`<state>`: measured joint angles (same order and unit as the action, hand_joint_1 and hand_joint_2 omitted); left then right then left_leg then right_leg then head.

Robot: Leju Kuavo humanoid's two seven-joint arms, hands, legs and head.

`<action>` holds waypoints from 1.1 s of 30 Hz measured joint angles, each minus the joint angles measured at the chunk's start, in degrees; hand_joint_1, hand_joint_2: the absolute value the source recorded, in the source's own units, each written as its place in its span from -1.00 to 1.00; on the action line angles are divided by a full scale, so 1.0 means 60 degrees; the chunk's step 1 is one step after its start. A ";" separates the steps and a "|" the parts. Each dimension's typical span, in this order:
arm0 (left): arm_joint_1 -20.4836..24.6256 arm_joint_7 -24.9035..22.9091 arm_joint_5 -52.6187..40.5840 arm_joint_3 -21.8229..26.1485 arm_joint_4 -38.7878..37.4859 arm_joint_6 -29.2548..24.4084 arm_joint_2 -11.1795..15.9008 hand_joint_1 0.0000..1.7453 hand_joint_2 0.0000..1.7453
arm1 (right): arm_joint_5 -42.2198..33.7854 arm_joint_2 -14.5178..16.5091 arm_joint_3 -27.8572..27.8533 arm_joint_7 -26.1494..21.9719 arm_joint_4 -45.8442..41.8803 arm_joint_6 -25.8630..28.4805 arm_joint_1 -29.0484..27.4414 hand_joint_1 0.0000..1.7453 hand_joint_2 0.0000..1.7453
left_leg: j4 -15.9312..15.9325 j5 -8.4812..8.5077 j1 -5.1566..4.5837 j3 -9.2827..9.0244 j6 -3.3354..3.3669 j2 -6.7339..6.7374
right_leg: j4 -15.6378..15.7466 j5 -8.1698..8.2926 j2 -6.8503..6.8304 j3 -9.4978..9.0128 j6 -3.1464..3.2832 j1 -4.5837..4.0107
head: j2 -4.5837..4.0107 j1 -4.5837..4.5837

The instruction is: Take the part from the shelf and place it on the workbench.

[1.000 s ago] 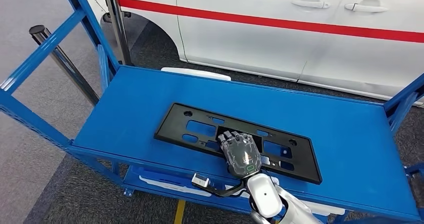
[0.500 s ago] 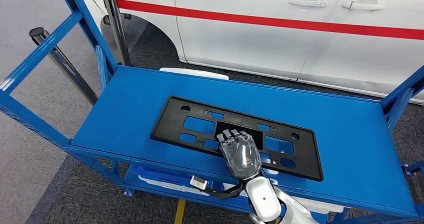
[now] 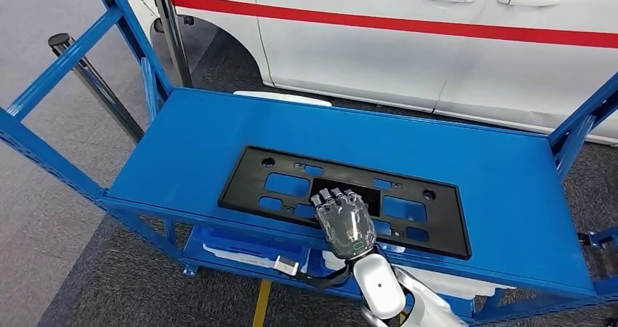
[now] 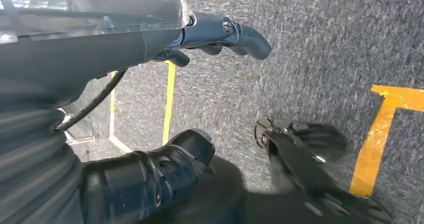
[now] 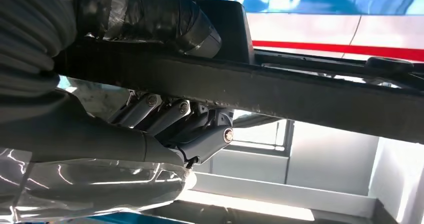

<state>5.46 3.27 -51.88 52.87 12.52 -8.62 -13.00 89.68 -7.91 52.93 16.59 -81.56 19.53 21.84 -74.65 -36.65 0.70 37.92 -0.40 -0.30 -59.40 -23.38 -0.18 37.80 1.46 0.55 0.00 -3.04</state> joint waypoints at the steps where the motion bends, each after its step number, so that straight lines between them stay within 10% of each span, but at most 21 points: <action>1: 0.0013 -0.0008 -0.0006 0.0000 0.0000 0.0025 0.0000 -1.00 1.00 | 0.0001 -0.0005 0.0042 0.0015 0.0015 -0.0048 0.0037 0.90 1.00 | 0.0285 0.0131 0.0000 -0.0208 0.0015 0.0000 | -0.0006 0.0038 0.0002 0.0048 -0.0006 -0.0003 | 0.0000 0.0000; 5: 0.0171 -0.0035 -0.0022 -0.0006 0.0001 0.0128 -0.0013 -1.00 1.00 | 0.0006 -0.0016 0.0222 0.0080 0.0085 -0.0209 0.0283 0.90 1.00 | 0.2814 0.1168 -0.0048 -0.1571 0.0275 0.0023 | 0.0014 0.0354 0.0010 0.0372 -0.0308 -0.0008 | 0.0000 -0.0007; 10: 0.0214 -0.0043 -0.0018 -0.0007 0.0000 0.0154 -0.0024 -1.00 1.00 | 0.0010 -0.0027 0.0311 0.0091 0.0182 -0.0302 0.0349 0.90 1.00 | 0.2937 0.1898 -0.0050 -0.0833 0.0482 0.0104 | -0.2473 -0.1433 0.0032 0.0981 -0.0576 0.0040 | 0.0000 -0.0015; 12: 0.0214 -0.0043 -0.0016 -0.0007 0.0000 0.0154 -0.0025 -1.00 1.00 | 0.0010 -0.0029 0.0318 0.0090 0.0217 -0.0308 0.0353 0.90 1.00 | 0.2849 0.2042 -0.0050 -0.0548 0.0449 0.0112 | -0.2366 -0.1142 0.0030 0.0485 -0.0579 0.0042 | 0.0000 -0.0015; 16: 0.0243 -0.0035 -0.0004 -0.0007 0.0000 0.0155 -0.0033 -1.00 1.00 | 0.0010 -0.0019 0.0329 0.0080 0.0239 -0.0311 0.0450 0.90 1.00 | 0.2626 0.2239 -0.0087 -0.0187 0.0288 0.0104 | -0.0179 -0.1061 0.0051 -0.1240 -0.0423 -0.0014 | 0.0000 -0.0005; 19: 0.0255 -0.0033 -0.0001 -0.0006 0.0000 0.0155 -0.0041 -1.00 1.00 | 0.0012 -0.0021 0.0342 0.0075 0.0257 -0.0315 0.0479 0.90 1.00 | 0.2611 0.2406 -0.0078 -0.0098 0.0110 0.0092 | 0.0037 -0.0987 0.0051 -0.1203 -0.0203 -0.0040 | 0.0000 -0.0006; 25: 0.0249 -0.0043 0.0005 -0.0004 0.0000 0.0154 -0.0044 -1.00 1.00 | 0.0014 -0.0015 0.0376 0.0073 0.0333 -0.0315 0.0477 0.90 1.00 | 0.0284 0.0434 -0.0020 0.0533 -0.0127 0.0076 | 0.0055 -0.0364 -0.0013 -0.0482 0.0099 -0.0047 | 0.0000 0.0005; 27: 0.0254 -0.0043 0.0005 -0.0004 0.0000 0.0154 -0.0044 -1.00 1.00 | 0.0014 -0.0015 0.0404 0.0073 0.0365 -0.0315 0.0472 0.90 1.00 | 0.0035 0.0708 -0.0026 0.0247 -0.0091 0.0075 | 0.0032 -0.0148 -0.0014 -0.0178 0.0097 -0.0088 | 0.0000 0.0006; 31: 0.0302 -0.0041 0.0005 -0.0004 0.0010 0.0152 -0.0034 -1.00 1.00 | 0.0014 -0.0011 0.0425 0.0077 0.0378 -0.0308 0.0480 0.90 1.00 | 0.2407 0.1070 -0.0131 -0.1654 0.0193 0.0065 | 0.0015 0.0245 -0.0013 0.0183 0.0026 -0.0144 | 0.0000 0.0004; 33: 0.0323 -0.0039 0.0005 -0.0004 0.0015 0.0149 -0.0029 -1.00 1.00 | 0.0014 -0.0008 0.0432 0.0080 0.0380 -0.0307 0.0488 0.90 1.00 | 0.3048 0.0940 -0.0191 -0.1977 0.0259 0.0063 | 0.0075 0.0437 -0.0032 0.0207 -0.0082 -0.0116 | 0.0000 0.0006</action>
<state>7.40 3.04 -51.84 52.85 12.62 -7.73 -13.18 89.77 -7.96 55.52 17.07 -79.29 17.68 24.77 -56.36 -31.01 -0.45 26.05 1.16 0.08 -58.95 -20.76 -0.37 39.04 0.97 -0.15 0.00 -3.00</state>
